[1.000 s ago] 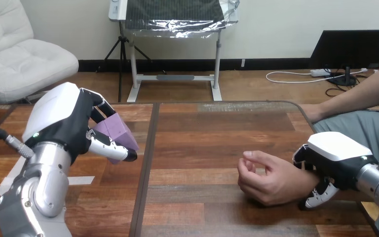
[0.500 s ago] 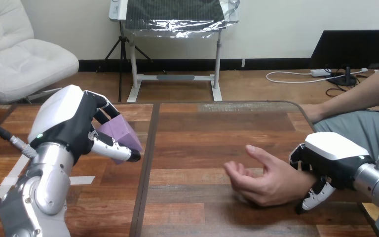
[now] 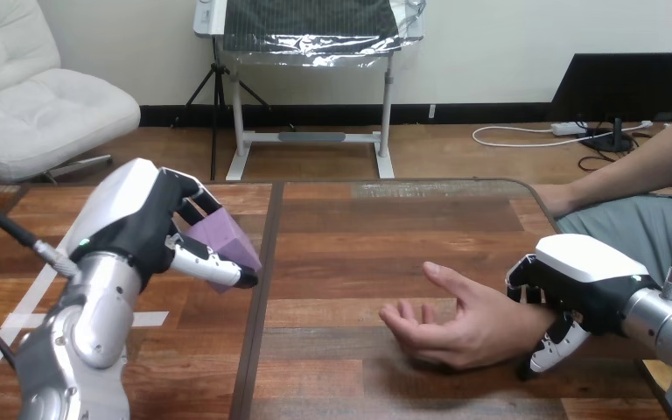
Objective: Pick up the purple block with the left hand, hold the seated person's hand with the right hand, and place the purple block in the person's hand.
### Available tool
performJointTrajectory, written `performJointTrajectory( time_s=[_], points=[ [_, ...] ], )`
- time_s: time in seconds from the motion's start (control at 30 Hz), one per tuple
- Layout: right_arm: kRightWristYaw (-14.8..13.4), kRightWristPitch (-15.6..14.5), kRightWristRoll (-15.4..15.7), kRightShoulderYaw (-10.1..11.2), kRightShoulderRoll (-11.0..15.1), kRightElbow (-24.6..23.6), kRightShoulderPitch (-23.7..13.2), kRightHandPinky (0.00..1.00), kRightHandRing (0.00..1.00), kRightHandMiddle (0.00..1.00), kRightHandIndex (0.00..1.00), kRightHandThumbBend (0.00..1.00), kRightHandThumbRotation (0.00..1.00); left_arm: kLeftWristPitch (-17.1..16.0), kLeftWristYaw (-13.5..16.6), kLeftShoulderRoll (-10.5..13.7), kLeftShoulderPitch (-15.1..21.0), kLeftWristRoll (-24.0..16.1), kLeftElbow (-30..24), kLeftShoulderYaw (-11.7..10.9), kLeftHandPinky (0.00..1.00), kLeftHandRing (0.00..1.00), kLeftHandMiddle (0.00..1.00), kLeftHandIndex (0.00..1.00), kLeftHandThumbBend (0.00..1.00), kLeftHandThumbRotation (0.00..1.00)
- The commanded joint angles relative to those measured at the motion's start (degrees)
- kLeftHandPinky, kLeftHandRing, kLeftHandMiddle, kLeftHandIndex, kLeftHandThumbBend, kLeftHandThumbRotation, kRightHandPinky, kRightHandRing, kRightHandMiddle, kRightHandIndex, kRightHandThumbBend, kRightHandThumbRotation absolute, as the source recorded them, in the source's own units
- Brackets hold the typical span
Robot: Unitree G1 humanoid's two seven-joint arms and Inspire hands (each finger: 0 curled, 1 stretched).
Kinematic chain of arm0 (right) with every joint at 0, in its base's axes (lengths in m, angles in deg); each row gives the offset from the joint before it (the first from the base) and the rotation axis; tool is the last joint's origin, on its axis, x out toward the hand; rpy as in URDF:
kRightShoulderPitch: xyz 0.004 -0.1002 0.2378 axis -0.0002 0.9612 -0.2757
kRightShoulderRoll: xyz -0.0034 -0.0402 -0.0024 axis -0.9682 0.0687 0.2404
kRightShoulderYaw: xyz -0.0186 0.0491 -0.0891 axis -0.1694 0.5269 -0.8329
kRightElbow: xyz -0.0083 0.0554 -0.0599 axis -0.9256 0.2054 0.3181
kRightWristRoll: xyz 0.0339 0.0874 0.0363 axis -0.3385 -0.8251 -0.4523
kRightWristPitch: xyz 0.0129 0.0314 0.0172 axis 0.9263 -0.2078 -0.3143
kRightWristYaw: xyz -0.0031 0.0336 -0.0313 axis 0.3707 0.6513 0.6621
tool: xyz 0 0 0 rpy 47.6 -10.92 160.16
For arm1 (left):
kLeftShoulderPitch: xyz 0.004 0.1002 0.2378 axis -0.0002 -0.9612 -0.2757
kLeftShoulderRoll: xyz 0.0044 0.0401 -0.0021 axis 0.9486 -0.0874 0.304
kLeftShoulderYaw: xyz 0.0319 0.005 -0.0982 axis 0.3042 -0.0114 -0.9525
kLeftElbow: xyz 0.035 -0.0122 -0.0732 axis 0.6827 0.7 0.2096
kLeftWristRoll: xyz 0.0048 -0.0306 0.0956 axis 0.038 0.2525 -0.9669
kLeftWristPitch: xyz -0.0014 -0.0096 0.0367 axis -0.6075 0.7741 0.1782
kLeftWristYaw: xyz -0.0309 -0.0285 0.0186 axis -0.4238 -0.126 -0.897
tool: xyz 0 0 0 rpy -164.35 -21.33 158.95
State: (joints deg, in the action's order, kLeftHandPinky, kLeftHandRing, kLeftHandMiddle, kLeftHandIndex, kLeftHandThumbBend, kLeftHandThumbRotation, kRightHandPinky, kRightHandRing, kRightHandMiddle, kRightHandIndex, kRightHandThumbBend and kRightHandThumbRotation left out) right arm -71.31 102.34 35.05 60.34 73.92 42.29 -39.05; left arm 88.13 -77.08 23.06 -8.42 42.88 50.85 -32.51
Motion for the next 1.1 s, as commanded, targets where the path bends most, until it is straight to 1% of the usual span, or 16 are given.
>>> performJointTrajectory(
  time_s=[0.0,0.17,0.33,0.57,0.8,0.97,1.07],
  points=[
    [1.35,-0.45,-2.10,-0.01,-3.22,-0.29,1.16,0.22,0.29,0.38,0.46,0.85,0.09,-2.35,2.38,-0.92,5.59,1.70,3.55,-1.06,0.21,0.28,0.38,0.47,0.69,0.00],
    [1.45,-0.45,-2.91,0.47,-3.20,-0.79,0.77,0.22,0.29,0.38,0.46,0.86,0.10,-3.71,3.55,-1.34,6.95,3.30,6.96,-0.87,0.21,0.28,0.38,0.47,0.70,0.00],
    [1.58,-0.60,-3.75,0.98,-3.11,-1.66,0.42,0.23,0.30,0.40,0.46,0.86,0.11,-5.70,4.74,-1.57,8.69,4.37,11.11,-0.12,0.22,0.30,0.39,0.46,0.70,0.00],
    [1.70,-0.98,-4.08,1.40,-3.12,-2.68,-0.18,0.25,0.32,0.41,0.46,0.86,0.12,-8.44,6.25,-2.22,11.06,5.23,16.50,0.88,0.26,0.33,0.41,0.46,0.70,0.00],
    [2.59,-2.12,-4.84,1.87,-3.29,-4.44,-0.48,0.26,0.34,0.42,0.48,0.85,0.12,-10.77,8.16,-3.74,13.69,6.43,21.98,1.72,0.26,0.34,0.41,0.46,0.70,0.00],
    [3.41,-2.89,-5.23,2.05,-3.30,-6.15,-0.51,0.29,0.36,0.43,0.48,0.85,0.13,-12.31,8.84,-4.40,15.19,6.92,25.15,2.26,0.27,0.34,0.42,0.46,0.69,0.00],
    [4.01,-2.96,-5.98,2.34,-3.46,-6.93,-0.52,0.29,0.36,0.44,0.48,0.85,0.14,-13.98,9.61,-4.84,16.01,7.36,27.19,2.56,0.27,0.34,0.42,0.46,0.69,0.00]
  ],
)
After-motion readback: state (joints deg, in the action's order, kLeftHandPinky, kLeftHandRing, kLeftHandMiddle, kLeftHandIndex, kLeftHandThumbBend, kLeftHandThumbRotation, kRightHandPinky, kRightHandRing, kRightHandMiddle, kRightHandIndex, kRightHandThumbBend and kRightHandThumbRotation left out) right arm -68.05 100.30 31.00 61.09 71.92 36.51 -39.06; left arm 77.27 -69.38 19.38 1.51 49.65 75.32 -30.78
